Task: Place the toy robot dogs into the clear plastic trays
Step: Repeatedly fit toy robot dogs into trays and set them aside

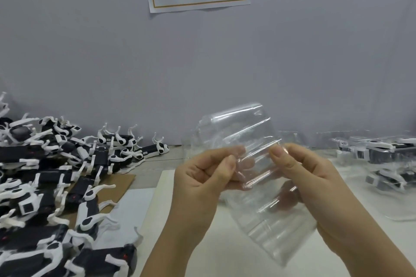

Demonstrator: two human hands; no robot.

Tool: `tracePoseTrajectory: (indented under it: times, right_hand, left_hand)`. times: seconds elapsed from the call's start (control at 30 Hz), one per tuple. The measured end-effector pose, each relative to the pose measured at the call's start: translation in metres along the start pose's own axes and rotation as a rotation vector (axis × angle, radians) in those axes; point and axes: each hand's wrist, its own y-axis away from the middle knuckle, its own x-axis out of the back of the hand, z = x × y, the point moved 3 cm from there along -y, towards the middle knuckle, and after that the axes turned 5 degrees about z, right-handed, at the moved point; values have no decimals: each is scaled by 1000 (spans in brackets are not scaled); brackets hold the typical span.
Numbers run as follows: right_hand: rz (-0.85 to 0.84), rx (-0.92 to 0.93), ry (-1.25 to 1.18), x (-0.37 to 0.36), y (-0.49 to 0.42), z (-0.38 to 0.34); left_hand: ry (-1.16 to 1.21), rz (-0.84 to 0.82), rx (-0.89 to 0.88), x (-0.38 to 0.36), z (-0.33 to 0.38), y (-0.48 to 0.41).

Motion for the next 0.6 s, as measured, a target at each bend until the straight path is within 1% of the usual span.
tracePoseTrajectory:
  times: [0.07,0.2,0.27,0.37,0.43,0.47,0.5,0.53,0.57,0.6]
  right_hand:
    - [28,40,24,-2,3,-1]
    - [65,124,50,-2,4,-5]
    - [147,226,49,4,6,-13]
    - [307,382,41,14,13,-24]
    - [386,440,-4,32,19,-36]
    - [383,436,-4,43,22,-43]
    - [386,409,44,54,23,-48]
    - [352,389,107,63,26,-49]
    - [336,382,221,75,29,-46]
    - [371,359,398,85,33,-35]
  left_hand:
    - [-72,66,-21,0,1,1]
    - [-77,68,-20,-4,6,3]
    - [-39,72,-62,-6,8,3]
    - [-40,64,-174,-11,11,6]
    - [-31,71,-243,-11,14,5]
    - [-9,99,-266,-7,15,2]
    - [36,151,-274,0,17,-3]
    - [103,216,-265,11,18,-9]
    - [184,276,-247,23,19,-16]
    - [265,319,-227,36,20,-22]
